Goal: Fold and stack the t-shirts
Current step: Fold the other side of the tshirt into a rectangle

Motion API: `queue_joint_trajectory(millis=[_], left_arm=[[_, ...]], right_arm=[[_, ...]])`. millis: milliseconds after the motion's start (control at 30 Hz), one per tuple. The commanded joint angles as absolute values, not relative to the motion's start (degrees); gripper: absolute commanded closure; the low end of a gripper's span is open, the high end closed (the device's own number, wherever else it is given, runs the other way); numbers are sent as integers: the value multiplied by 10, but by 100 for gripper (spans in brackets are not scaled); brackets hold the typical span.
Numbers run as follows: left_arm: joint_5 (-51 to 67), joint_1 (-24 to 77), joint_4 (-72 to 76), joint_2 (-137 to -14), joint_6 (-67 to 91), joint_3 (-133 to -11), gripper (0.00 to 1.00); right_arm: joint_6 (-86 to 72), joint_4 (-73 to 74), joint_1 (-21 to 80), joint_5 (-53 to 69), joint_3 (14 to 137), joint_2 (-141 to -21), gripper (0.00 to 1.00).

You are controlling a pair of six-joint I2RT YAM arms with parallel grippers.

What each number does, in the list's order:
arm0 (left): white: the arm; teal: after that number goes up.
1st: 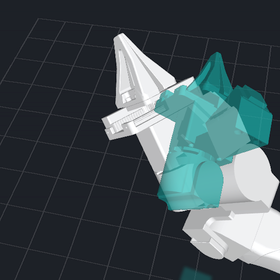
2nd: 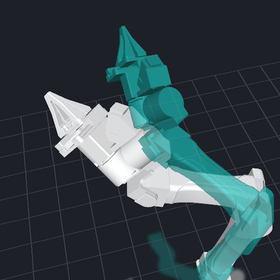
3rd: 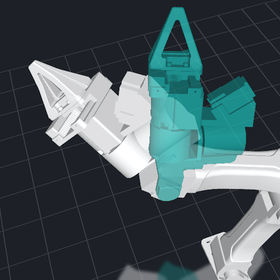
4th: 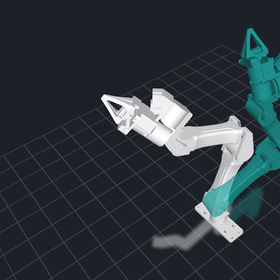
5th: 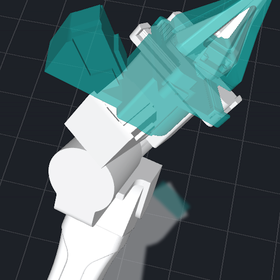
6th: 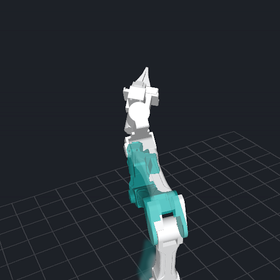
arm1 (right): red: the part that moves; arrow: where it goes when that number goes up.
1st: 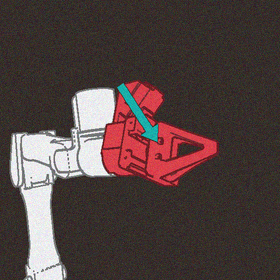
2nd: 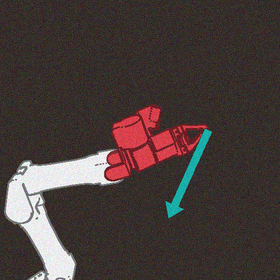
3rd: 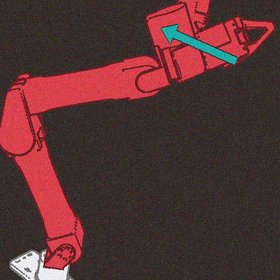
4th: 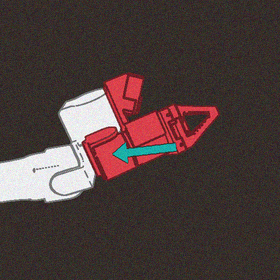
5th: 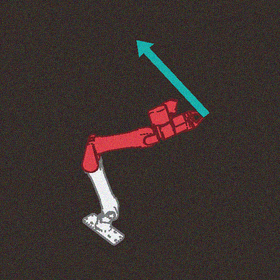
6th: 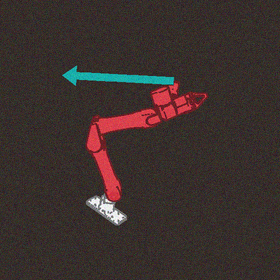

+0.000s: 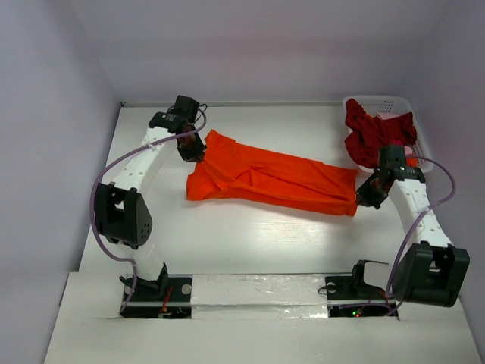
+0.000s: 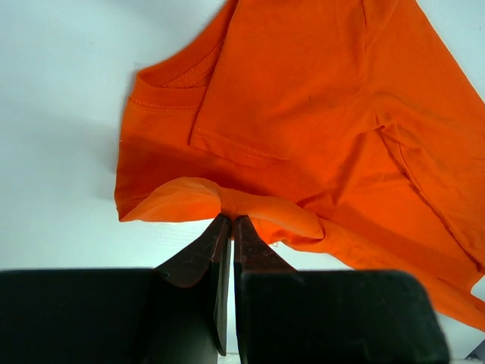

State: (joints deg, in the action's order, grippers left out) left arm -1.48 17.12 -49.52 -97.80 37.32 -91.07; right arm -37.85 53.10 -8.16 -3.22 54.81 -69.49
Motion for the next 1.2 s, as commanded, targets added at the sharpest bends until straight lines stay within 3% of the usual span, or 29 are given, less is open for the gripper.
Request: queue_joint_trajectory(millis=[0, 1167], left_arm=[[-16, 162, -497, -976, 367, -937, 100], [-10, 156, -478, -1048, 363, -980, 100]], right_arm=[[-363, 503, -78, -56, 573, -708, 100], [-337, 454, -78, -65, 628, -841, 100]])
